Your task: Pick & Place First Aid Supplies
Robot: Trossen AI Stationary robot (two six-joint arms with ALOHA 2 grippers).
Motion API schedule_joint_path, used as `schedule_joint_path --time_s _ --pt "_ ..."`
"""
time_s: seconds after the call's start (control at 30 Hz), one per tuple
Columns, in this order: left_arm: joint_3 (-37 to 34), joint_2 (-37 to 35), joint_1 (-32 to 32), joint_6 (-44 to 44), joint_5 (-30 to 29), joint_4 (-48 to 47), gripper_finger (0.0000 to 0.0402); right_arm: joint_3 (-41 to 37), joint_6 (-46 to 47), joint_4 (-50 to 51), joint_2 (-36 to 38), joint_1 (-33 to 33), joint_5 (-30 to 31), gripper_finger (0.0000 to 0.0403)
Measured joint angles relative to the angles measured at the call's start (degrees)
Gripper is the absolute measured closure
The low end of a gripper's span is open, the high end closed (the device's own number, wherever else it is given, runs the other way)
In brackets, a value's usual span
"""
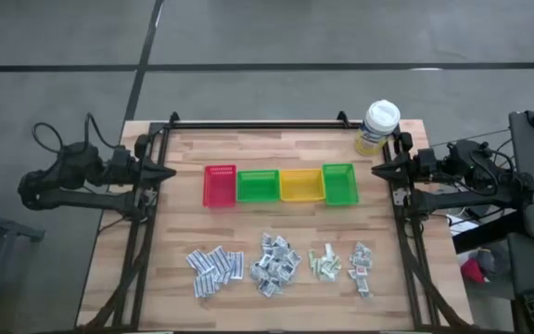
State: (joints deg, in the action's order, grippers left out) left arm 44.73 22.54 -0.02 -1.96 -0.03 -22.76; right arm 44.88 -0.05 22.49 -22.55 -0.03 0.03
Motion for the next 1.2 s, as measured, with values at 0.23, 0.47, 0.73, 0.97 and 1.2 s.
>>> schedule_joint_path --time_s 0.23,0.47,0.73,0.97,1.2 --pt "0.02 0.0 -0.01 0.0 0.0 0.0 0.0401 0.0 0.0 -0.33 -0.02 0.02 0.01 0.0369" --pt "0.0 0.0 -0.01 0.1 0.0 0.03 0.0401 0.0 -0.06 1.53 -0.07 0.01 0.0 0.0369" --pt "0.0 0.03 -0.01 0.87 -0.76 1.81 0.0401 -0.46 3.29 9.6 -0.09 0.0 0.0 0.0369" --pt "0.0 0.27 -0.04 0.11 -1.79 -0.65 0.0401 -2.53 2.16 9.05 0.11 0.0 0.0 0.0369" --pt "0.0 0.27 -0.01 -1.77 -1.79 -2.31 0.0401 -8.32 2.47 2.69 1.71 0.0 0.0 0.0369"
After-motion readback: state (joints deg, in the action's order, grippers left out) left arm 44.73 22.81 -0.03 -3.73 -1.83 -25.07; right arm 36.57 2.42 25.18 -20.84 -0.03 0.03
